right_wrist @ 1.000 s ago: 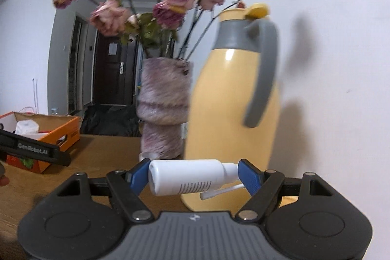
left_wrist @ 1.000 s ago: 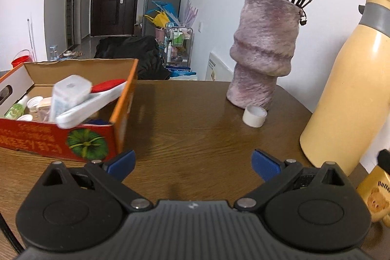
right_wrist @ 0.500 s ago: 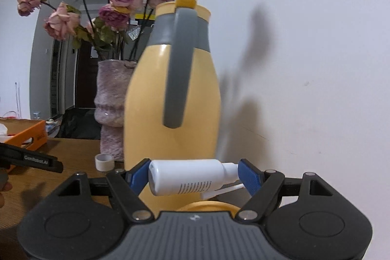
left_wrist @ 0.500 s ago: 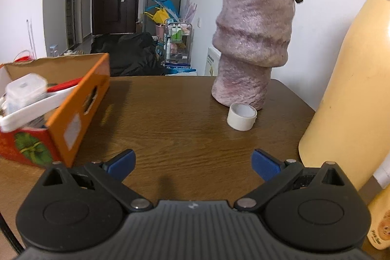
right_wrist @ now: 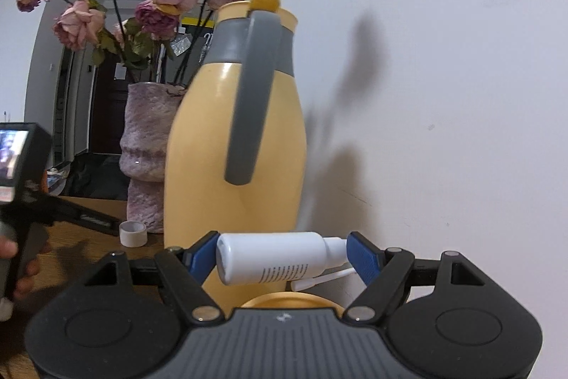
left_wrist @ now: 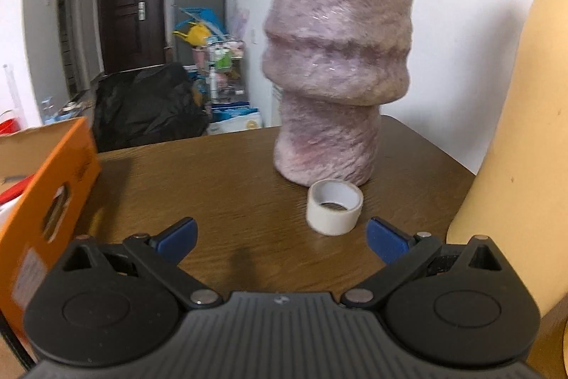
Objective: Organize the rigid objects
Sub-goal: 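Lift the spray bottle with the right tool while the left tool approaches the tape roll, then close the left tool on the white tape roll beside the vase, then carry the tape roll and spray bottle with both tools over the cardboard box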
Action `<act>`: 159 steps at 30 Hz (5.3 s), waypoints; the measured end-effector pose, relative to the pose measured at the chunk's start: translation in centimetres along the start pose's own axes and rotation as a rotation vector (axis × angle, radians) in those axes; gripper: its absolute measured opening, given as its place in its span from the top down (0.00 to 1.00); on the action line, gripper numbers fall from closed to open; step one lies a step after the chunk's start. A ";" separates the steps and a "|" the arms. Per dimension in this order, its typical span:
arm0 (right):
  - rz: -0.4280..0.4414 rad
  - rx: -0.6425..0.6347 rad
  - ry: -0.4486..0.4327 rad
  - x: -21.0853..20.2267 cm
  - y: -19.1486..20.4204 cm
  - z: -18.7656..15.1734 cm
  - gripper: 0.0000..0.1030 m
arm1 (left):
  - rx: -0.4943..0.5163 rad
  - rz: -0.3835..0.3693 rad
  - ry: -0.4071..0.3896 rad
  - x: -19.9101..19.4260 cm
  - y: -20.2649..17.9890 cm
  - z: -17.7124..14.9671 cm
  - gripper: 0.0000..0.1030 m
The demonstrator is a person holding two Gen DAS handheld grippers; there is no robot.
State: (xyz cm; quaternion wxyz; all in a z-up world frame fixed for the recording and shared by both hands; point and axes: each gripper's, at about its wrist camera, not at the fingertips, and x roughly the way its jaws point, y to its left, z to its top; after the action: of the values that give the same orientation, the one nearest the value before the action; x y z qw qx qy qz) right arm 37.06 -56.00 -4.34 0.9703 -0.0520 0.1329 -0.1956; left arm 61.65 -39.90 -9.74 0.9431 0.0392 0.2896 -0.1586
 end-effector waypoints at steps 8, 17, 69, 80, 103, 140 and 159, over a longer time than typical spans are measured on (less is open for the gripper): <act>-0.012 0.009 0.047 1.9 0.3 -0.3 0.25 | 0.065 -0.017 0.032 3.0 -1.9 0.9 0.08; -0.030 0.047 0.080 4.0 -0.2 -0.7 0.25 | 0.080 -0.056 0.055 4.3 -2.0 1.5 0.70; -0.066 0.129 0.094 5.4 -1.8 -0.9 0.25 | 0.133 -0.078 0.032 4.9 -2.5 1.3 0.60; -0.026 0.132 0.078 4.4 -1.9 -0.8 0.25 | 0.156 -0.085 -0.062 -0.2 -2.7 -0.4 0.60; 0.065 0.156 0.006 -1.5 0.4 0.0 0.25 | 0.013 -0.007 -0.182 -14.6 1.6 -4.0 0.59; 0.256 0.165 -0.025 -13.6 13.8 -0.3 0.25 | -0.054 0.090 -0.279 -31.7 14.5 -11.8 0.59; 0.377 0.080 -0.046 -15.2 25.1 2.5 0.25 | -0.141 0.185 -0.307 -34.2 25.0 -11.6 0.59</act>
State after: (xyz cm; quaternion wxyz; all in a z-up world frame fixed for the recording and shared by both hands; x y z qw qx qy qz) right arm 33.43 -26.86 -2.14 0.9938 0.0081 0.1103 -0.0143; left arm 36.79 -4.84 -0.69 0.9872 -0.0253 0.1476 -0.0546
